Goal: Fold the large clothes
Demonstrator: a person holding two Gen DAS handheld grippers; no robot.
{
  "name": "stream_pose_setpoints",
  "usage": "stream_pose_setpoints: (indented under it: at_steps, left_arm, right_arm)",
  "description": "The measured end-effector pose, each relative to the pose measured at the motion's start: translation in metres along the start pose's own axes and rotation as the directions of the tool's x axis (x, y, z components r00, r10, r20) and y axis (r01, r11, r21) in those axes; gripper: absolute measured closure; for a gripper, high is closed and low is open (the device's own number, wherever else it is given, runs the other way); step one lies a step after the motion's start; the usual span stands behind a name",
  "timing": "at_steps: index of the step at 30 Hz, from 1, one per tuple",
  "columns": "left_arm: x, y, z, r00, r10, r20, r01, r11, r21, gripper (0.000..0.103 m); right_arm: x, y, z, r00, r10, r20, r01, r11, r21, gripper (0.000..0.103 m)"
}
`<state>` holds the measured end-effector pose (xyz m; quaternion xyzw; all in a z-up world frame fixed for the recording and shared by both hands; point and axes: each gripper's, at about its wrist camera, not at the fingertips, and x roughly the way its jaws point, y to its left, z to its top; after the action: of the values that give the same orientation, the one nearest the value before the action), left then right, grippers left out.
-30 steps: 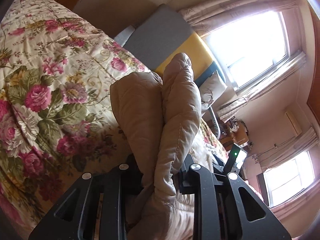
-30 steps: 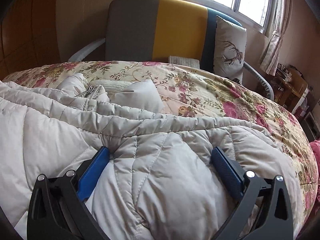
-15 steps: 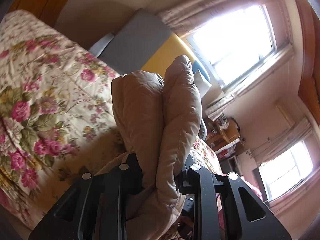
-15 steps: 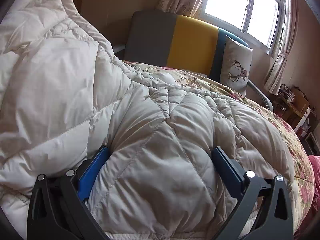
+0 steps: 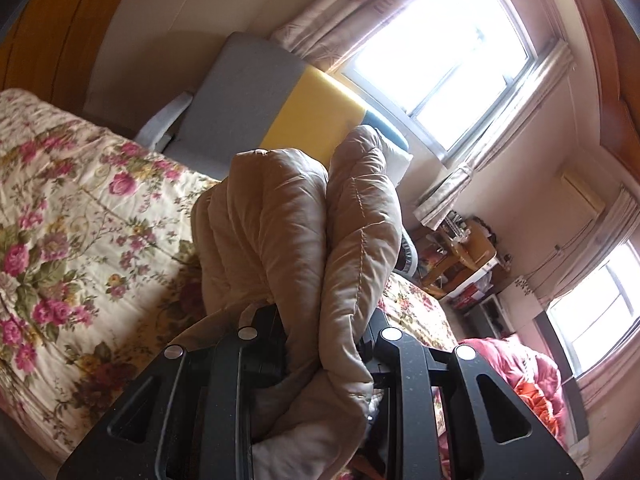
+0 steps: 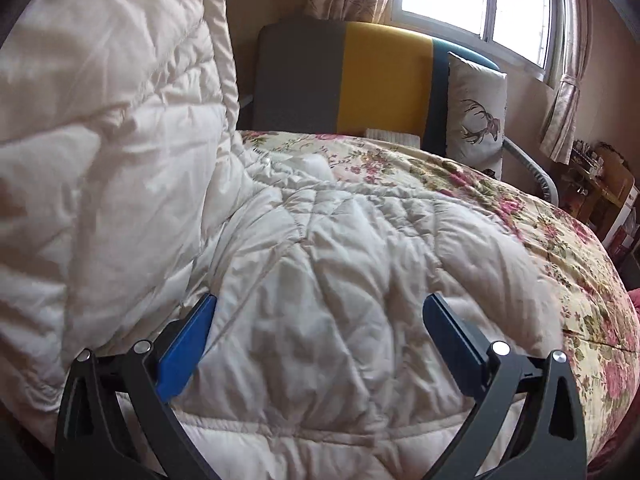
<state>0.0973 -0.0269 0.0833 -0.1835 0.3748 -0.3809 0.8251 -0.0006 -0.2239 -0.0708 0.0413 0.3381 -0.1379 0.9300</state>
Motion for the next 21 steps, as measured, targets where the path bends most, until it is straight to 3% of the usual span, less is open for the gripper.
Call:
stream_pose_setpoints:
  at_steps: [6,10,14,18,21]
  left_arm:
    - [0.026,-0.033,-0.01,0.999,0.038,-0.006,-0.038,0.999,0.036,0.079]
    - [0.043,-0.056,-0.021,0.997,0.075,0.008,-0.075,0.994,0.076,0.079]
    - [0.067,-0.076,-0.037,0.993,0.115,-0.001,-0.114,0.984,0.137,0.079]
    - [0.097,-0.095,-0.055,0.987,0.161,-0.023,-0.154,0.97,0.19,0.079]
    - [0.12,-0.107,-0.068,0.979,0.203,-0.022,-0.192,0.953,0.236,0.079]
  right_arm:
    - [-0.034,-0.077,-0.003,0.987,-0.153,0.051,0.148,0.985,0.083,0.002]
    - [-0.022,-0.129,-0.022,0.969,-0.242,-0.049,0.246,0.955,0.165,0.002]
    - [0.005,-0.144,-0.044,0.986,-0.123,-0.116,0.149,0.955,0.256,0.002]
    - [0.007,-0.131,-0.051,0.985,-0.147,-0.086,0.162,0.962,0.222,0.002]
    - [0.008,-0.136,-0.049,0.988,-0.12,-0.1,0.141,0.96,0.243,0.002]
